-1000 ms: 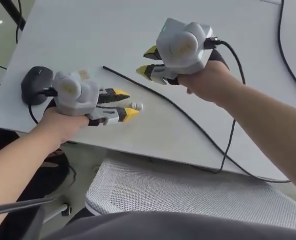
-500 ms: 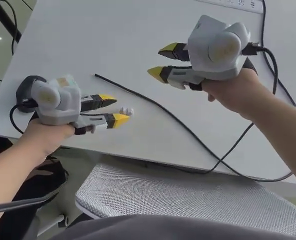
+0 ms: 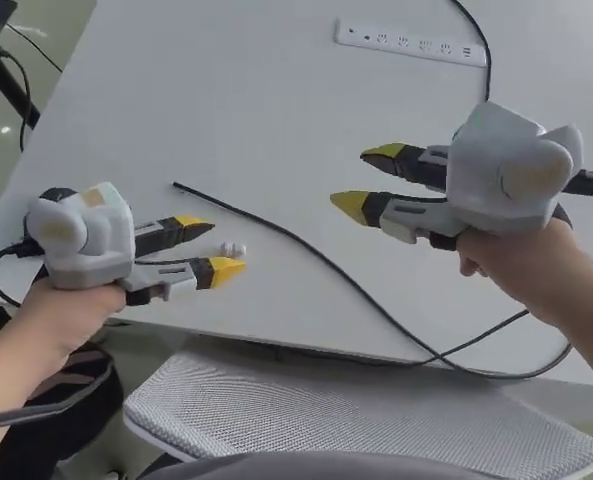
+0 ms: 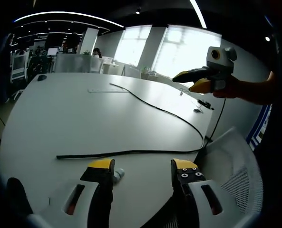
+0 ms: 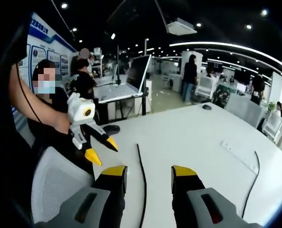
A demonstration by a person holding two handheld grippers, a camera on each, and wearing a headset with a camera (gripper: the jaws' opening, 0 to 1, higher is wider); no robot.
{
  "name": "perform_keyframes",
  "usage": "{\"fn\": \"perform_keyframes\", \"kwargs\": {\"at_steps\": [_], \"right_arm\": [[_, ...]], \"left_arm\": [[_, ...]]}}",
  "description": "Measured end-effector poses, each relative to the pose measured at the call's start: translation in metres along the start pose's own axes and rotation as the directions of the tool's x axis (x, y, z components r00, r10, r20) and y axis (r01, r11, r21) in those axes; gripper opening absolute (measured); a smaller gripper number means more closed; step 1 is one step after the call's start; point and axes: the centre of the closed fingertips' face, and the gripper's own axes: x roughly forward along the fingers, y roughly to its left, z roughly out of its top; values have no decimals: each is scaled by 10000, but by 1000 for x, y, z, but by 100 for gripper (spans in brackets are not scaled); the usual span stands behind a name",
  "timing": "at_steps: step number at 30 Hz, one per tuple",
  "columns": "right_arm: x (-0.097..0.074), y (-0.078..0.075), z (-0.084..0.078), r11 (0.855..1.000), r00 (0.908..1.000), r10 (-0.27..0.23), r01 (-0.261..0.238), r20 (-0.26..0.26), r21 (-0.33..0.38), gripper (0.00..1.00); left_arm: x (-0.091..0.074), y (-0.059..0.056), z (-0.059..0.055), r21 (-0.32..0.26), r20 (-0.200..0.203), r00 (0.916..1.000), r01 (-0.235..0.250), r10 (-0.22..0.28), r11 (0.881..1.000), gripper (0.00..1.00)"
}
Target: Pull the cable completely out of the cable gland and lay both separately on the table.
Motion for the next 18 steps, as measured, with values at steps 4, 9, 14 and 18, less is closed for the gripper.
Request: {"fn": "perform_keyframes", "kwargs": {"at_steps": [4, 9, 14, 18], "right_arm": [[-24, -7, -11, 9960, 9983, -485, 459, 315, 770, 43], [-46, -9, -33, 9907, 9966, -772, 733, 301, 1146, 47], [-67, -6, -60, 9825, 9960, -856, 798, 271, 1684, 53], [-76, -4, -84, 9786, 9960, -896, 883, -12, 1861, 59]], "left_arm": [[-7, -3, 5, 39, 144, 9997, -216, 216, 9998, 53], [-12, -8, 9, -2, 188, 9988, -452, 452, 9990, 57], [-17, -18, 11, -64, 205, 9980, -599, 601, 9982, 61], [-20, -25, 8, -88, 140, 9973, -718, 719, 9974, 66]]}}
